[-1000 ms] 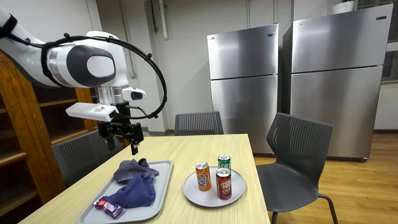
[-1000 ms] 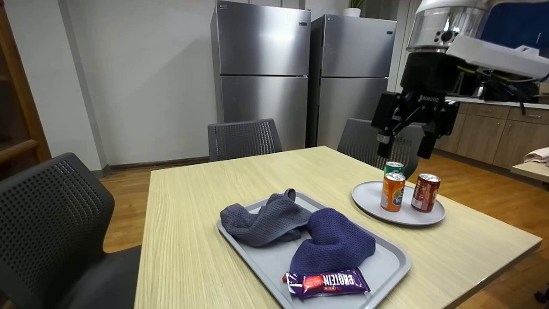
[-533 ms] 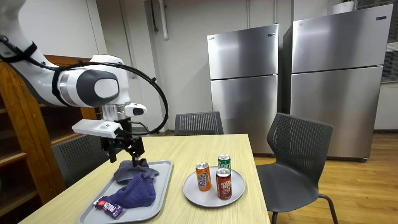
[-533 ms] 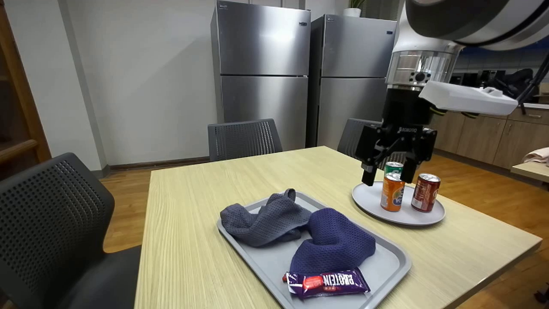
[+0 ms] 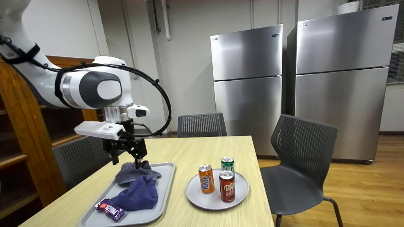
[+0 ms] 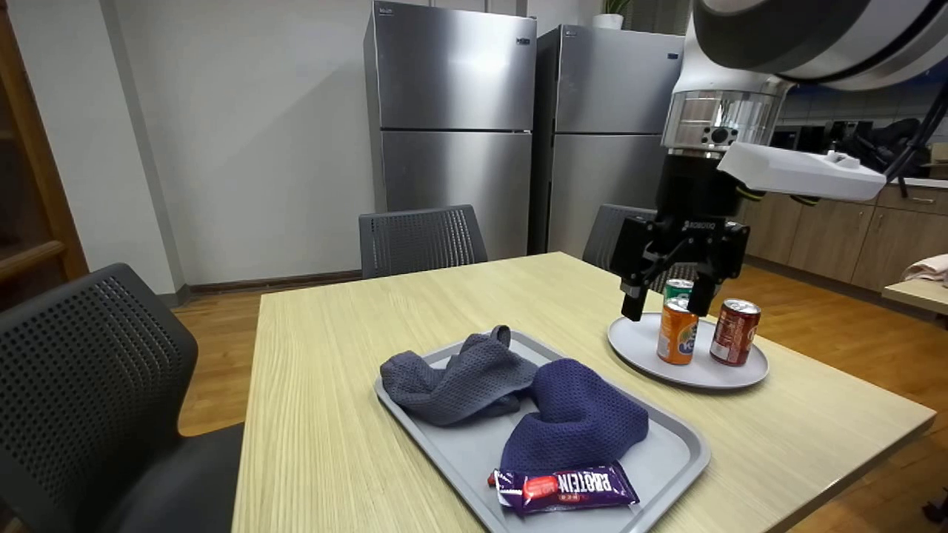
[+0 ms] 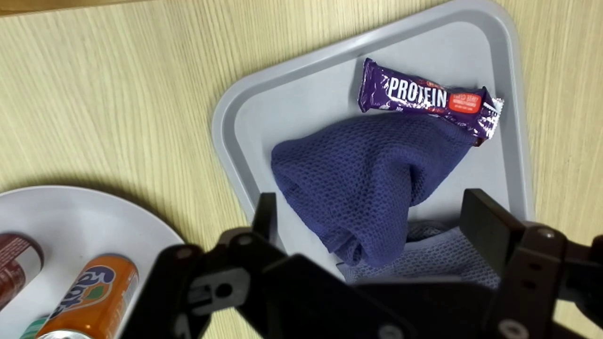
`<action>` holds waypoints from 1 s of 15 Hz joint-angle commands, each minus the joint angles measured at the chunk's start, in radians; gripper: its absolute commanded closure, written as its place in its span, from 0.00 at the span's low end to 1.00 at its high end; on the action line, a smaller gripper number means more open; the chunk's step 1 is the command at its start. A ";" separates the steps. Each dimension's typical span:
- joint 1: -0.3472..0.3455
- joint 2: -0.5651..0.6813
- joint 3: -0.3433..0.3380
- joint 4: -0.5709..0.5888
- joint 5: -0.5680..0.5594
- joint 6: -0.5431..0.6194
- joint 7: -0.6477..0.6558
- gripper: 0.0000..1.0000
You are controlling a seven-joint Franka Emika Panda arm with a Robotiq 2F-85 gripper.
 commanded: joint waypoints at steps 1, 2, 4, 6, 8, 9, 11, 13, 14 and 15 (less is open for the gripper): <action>-0.016 0.022 0.025 0.005 -0.014 0.015 0.024 0.00; -0.013 0.038 0.027 0.009 -0.012 0.021 0.027 0.00; -0.015 0.097 0.037 0.018 -0.016 0.089 0.048 0.00; -0.008 0.148 0.043 0.024 -0.015 0.145 0.028 0.00; -0.012 0.210 0.054 0.037 -0.037 0.202 0.043 0.00; -0.012 0.240 0.056 0.045 -0.042 0.228 0.040 0.00; -0.014 0.300 0.062 0.062 -0.075 0.285 0.074 0.00; -0.010 0.350 0.054 0.083 -0.103 0.341 0.125 0.00; -0.005 0.376 0.047 0.095 -0.125 0.369 0.162 0.00; 0.002 0.399 0.043 0.107 -0.126 0.384 0.187 0.00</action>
